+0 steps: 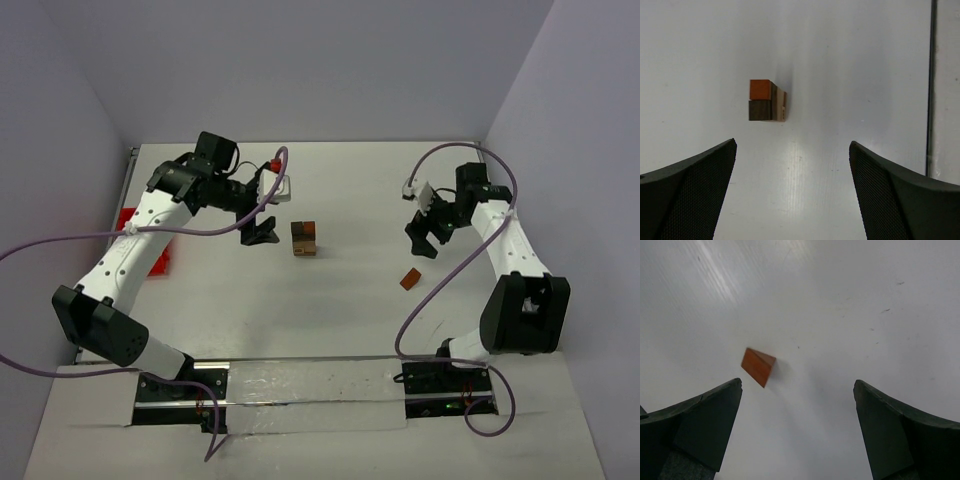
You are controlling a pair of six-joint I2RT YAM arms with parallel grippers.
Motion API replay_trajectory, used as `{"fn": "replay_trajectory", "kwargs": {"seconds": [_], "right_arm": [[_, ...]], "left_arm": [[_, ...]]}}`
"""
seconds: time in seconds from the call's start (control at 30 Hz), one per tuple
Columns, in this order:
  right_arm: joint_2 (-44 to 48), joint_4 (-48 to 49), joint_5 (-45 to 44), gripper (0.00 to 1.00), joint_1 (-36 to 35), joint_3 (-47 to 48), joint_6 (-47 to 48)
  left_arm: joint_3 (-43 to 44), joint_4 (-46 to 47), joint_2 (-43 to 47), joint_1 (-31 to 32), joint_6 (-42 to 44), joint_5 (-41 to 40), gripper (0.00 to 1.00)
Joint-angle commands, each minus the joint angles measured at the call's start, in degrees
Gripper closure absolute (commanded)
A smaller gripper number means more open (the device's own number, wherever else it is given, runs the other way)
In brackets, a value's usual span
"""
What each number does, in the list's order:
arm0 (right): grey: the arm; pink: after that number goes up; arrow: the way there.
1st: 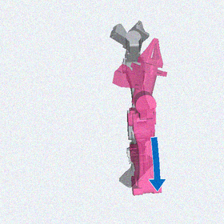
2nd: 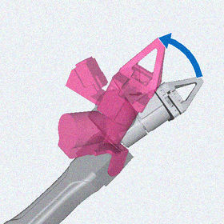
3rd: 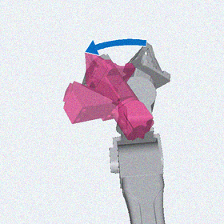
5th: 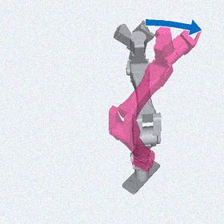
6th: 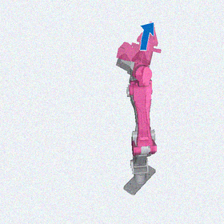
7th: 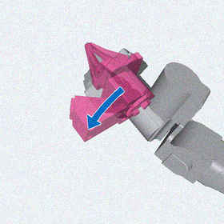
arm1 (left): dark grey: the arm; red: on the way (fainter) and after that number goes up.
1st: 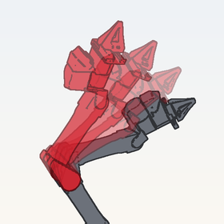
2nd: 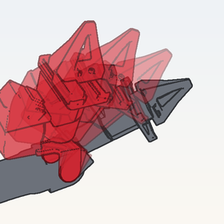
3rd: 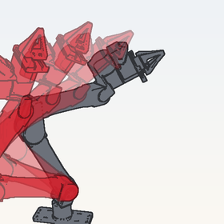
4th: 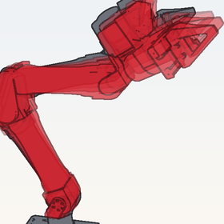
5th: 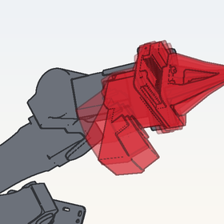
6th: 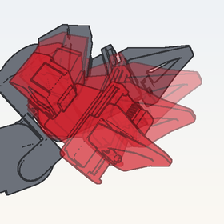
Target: Build the wood block tower
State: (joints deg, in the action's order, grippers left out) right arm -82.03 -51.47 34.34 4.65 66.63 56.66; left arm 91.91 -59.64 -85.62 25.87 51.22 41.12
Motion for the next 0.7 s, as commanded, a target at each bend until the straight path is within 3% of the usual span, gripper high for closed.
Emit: {"fn": "replay_trajectory", "kwargs": {"seconds": [0.0, 0.1, 0.33, 0.67], "right_arm": [[-2.87, -14.44, -8.15, 0.0, -2.88, 5.23, 23.73], [-2.37, -13.66, -15.55, 0.02, -8.49, 2.9, 29.35], [0.2, -8.98, -22.34, 0.1, -16.35, -6.88, 39.33], [-4.08, -5.55, -28.02, 0.12, -19.07, -10.46, 45.07]], "left_arm": [[-2.73, -1.59, 0.91, -0.29, -0.08, 4.6, 0.01], [-4.97, -0.12, 2.03, -0.36, -1.24, 6.44, 0.01], [-6.57, 1.19, 2.74, -0.39, -2.61, 6.35, 0.01], [-7.68, 3.17, 3.1, -0.42, -3.67, 5.81, 0.01]]}}
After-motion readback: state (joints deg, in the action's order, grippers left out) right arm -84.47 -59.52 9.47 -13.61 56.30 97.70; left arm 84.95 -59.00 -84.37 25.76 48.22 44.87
